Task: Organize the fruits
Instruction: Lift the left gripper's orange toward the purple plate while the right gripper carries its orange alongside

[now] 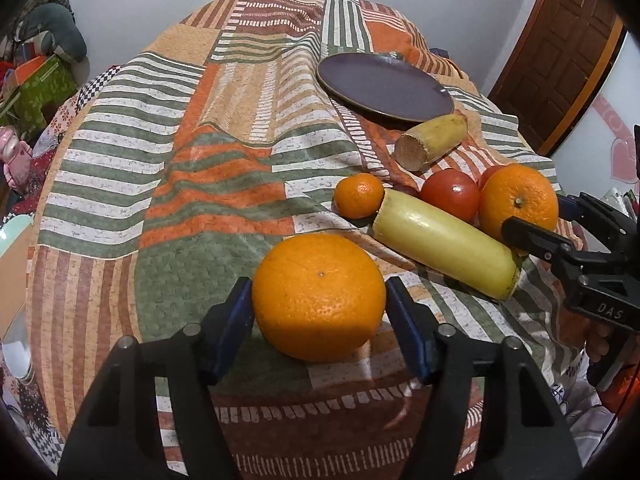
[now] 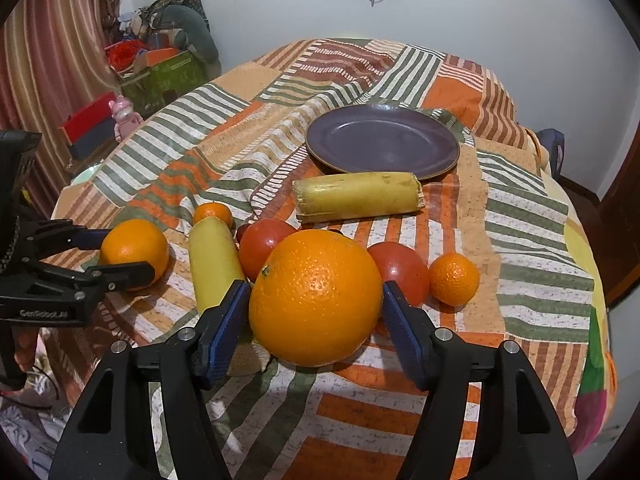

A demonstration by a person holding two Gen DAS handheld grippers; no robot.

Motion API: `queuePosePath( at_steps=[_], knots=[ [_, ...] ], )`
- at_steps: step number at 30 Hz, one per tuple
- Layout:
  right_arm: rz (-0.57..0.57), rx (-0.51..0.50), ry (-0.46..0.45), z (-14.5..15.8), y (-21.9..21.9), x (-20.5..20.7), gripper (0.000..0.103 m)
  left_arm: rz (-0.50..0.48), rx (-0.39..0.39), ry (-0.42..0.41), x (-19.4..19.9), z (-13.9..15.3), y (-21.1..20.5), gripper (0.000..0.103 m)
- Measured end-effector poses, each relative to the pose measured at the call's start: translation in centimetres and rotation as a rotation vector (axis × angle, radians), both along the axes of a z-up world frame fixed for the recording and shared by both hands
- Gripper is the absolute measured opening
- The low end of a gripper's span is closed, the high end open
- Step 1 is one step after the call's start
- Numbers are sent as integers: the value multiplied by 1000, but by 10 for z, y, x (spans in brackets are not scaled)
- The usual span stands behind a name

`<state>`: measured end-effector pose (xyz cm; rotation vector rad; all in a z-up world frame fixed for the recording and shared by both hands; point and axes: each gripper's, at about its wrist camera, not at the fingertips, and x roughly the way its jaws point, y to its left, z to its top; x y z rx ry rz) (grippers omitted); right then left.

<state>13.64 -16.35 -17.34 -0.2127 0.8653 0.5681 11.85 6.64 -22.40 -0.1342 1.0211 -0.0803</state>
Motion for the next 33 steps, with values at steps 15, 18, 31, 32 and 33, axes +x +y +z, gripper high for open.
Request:
queuePosePath(
  at_steps=[15,18,31,32,33],
  knots=[
    [-11,94,-58,34,-11,1,62,-19,22,-117,12,51,-11,65],
    [-27,114,-100,48,-16,5,62,-23,25,-162,18,67,-14,65],
    [-91,136,-239,87,-32,43,62,-45,38,-276,72,120,-29,65],
    [-93,140,-242,89,-33,47,62,-46,43,-283,77,123,-30,65],
    [-93,141,-246,90,-33,50,62,-48,45,-290,83,126,-31,65]
  ],
)
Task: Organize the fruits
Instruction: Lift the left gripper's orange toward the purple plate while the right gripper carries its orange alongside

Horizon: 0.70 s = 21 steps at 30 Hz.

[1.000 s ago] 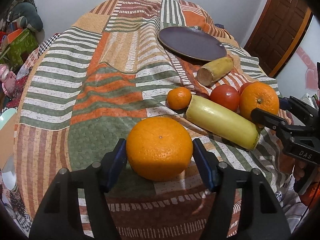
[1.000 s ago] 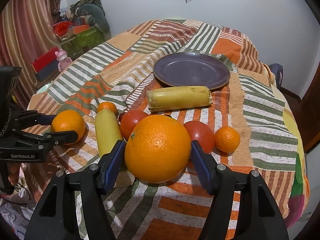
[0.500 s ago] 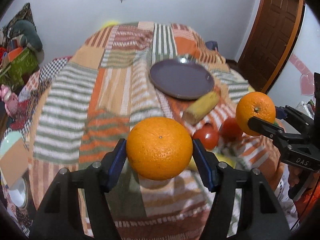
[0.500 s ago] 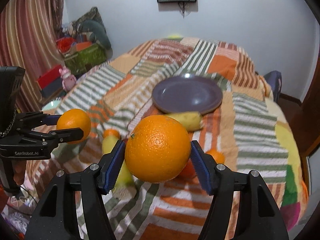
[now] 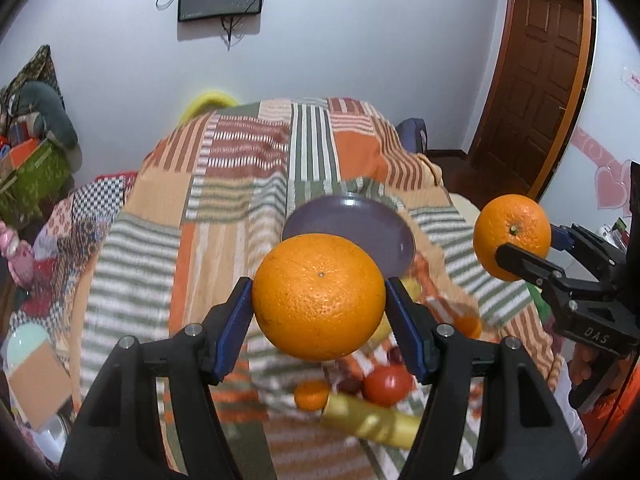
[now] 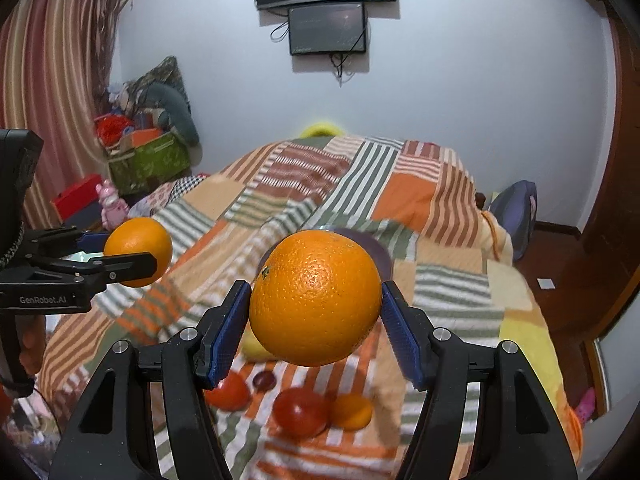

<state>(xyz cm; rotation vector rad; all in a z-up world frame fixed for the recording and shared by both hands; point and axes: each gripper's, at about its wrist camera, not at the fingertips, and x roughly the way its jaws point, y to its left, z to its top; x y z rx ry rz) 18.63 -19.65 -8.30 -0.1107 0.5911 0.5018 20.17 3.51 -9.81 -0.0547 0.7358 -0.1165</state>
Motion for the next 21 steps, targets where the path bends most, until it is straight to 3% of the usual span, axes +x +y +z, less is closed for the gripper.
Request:
queuePosePath(
  at_steps=[12,21],
  knots=[
    [10,-15,-38,4,14,50,62,-1,28,7,69,3,-10,65],
    [28,-48,2,-15,27,92,62,-14,56,60,121,-25,-16,65]
  ],
)
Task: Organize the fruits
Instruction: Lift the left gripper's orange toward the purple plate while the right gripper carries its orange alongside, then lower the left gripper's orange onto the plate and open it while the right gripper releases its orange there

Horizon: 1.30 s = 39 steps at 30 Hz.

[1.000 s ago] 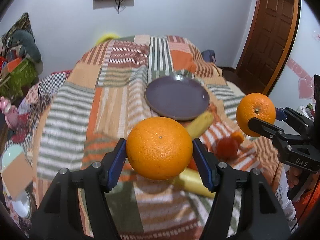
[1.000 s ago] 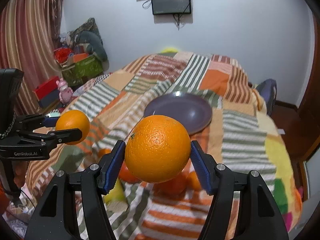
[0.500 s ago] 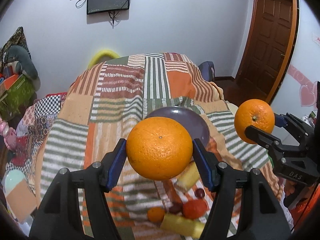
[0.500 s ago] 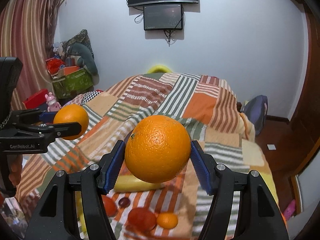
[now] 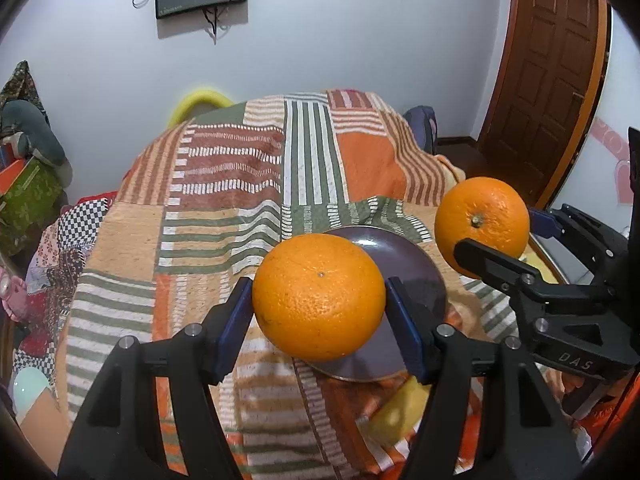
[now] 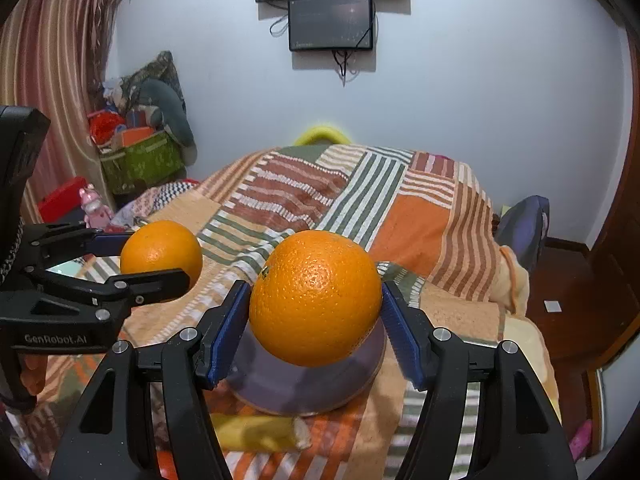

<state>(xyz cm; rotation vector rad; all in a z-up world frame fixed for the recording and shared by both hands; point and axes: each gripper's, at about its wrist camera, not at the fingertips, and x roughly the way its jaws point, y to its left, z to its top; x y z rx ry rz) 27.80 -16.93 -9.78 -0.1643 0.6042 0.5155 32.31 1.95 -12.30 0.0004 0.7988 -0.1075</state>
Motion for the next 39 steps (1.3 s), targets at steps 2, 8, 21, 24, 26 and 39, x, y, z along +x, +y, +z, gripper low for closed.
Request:
queuePosePath(
  at_steps=[2,8,21,24,26,39],
  knots=[
    [2,0,13,-6,2,10,62,3,7,15,9,-9,1,65],
    [3,-14,73,-27,5,35,62,8,16,80,36,-38,3,65],
    [29,-131,201,-71,15,82,62,-27,5,191,77,-86,-4,65],
    [43,-149,219,-77,18,88,62,-22,-2,203,83,-91,-3,65],
    [51,-152,241,-81,20,92,62,-16,-1,217,87,-96,-2,65],
    [54,-180,295,-96,19,95,64,-31,20,238,87,-104,-3,73]
  ],
)
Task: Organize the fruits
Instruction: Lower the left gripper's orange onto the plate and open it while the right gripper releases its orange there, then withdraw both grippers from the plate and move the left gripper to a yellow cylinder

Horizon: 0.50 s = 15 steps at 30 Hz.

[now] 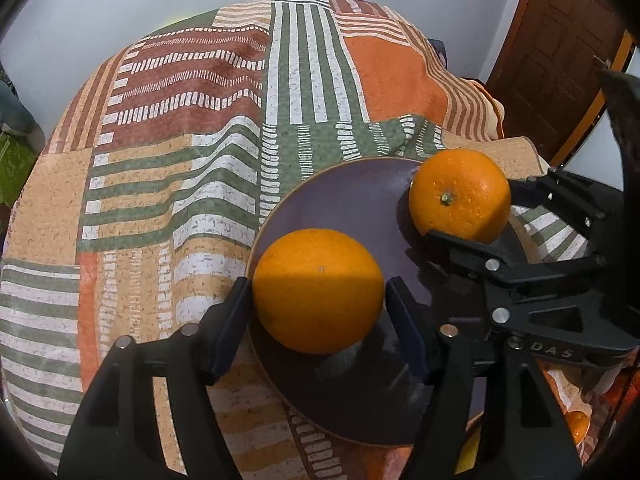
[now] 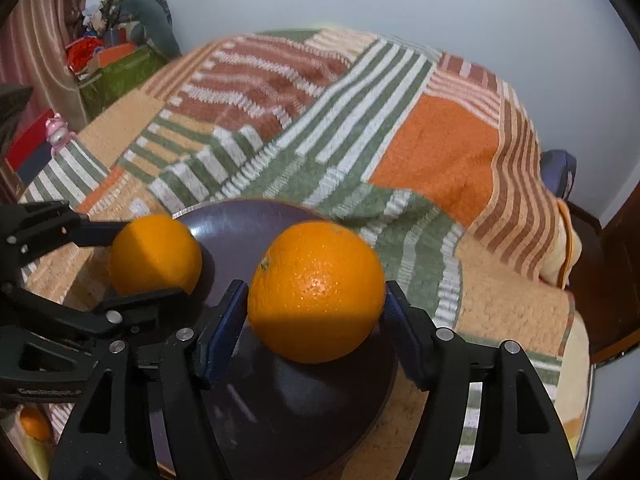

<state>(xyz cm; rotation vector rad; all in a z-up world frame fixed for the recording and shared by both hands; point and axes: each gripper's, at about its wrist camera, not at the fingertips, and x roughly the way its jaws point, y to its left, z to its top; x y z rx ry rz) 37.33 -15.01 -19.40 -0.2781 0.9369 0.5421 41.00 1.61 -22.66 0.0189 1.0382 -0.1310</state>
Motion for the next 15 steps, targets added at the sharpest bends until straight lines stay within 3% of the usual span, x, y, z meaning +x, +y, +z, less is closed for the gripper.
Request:
queuePosePath(
  at_steps=[5,15],
  knots=[
    [-16,11,-6,6,-5,-7,71,0,52,-65,-15,15,-3,80],
    [10,24,-90,43,-18,-48,78,-1,11,-97,-51,47,5,85]
  ],
)
